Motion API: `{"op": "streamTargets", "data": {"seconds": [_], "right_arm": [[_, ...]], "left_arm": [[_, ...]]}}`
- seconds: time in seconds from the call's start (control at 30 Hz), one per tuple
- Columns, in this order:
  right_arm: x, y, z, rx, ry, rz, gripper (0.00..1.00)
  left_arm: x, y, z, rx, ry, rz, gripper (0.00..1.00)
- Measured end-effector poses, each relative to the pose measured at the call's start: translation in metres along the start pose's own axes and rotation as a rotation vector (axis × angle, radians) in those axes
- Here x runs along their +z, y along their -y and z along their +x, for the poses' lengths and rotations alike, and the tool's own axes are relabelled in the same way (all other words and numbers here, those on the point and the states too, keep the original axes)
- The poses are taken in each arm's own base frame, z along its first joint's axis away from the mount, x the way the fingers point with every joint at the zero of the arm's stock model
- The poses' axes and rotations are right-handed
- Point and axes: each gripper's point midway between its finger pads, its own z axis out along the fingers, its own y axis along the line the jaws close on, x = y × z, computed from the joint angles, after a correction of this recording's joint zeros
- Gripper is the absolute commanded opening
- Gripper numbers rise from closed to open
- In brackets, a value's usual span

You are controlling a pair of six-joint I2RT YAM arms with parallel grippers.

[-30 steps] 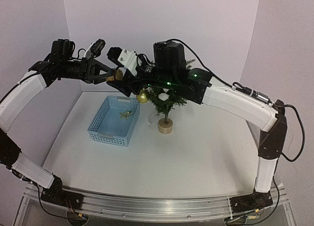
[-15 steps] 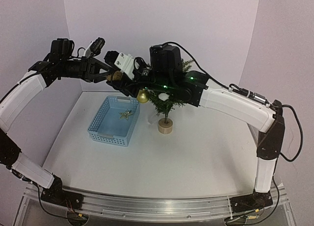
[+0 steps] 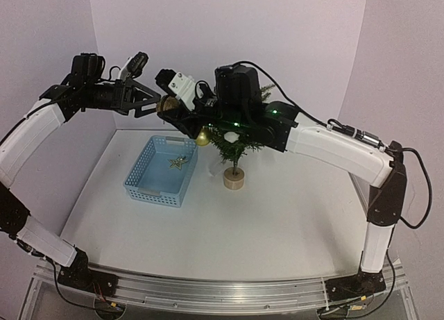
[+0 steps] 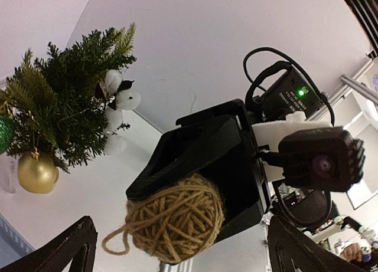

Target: Decorate the small christmas tree

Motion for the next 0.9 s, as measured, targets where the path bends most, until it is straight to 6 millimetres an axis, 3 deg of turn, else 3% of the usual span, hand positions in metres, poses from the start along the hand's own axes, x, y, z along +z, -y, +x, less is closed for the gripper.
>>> {"op": "streamTargets", "data": {"seconds": [0.17, 0.37, 0.5, 0.6, 0.73, 0.9], "right_arm": [[-0.036, 0.017, -0.006, 0.162, -0.047, 0.010, 0.20], [-0.115, 0.049, -0.027, 0.364, -0.043, 0.080, 0.20], [-0.170, 0.065, -0.011, 0.497, -0.075, 0.167, 0.20], [-0.203, 0.080, 0.020, 0.598, -0.123, 0.255, 0.20], [-0.217, 0.099, 0.064, 0.699, -0.198, 0.354, 0.20], [-0.197, 0.108, 0.102, 0.749, -0.286, 0.374, 0.19]], "left_arm": [[-0.005, 0.011, -0.020, 0.122, 0.026, -0.035, 1.00], [-0.005, 0.009, -0.022, 0.180, 0.027, -0.058, 1.00], [-0.005, 0.005, -0.018, 0.199, 0.019, -0.067, 1.00], [-0.004, -0.001, -0.013, 0.194, 0.007, -0.073, 1.00], [-0.001, -0.011, -0.003, 0.173, -0.008, -0.083, 1.00], [0.001, -0.021, 0.005, 0.157, -0.021, -0.091, 1.00]]}}
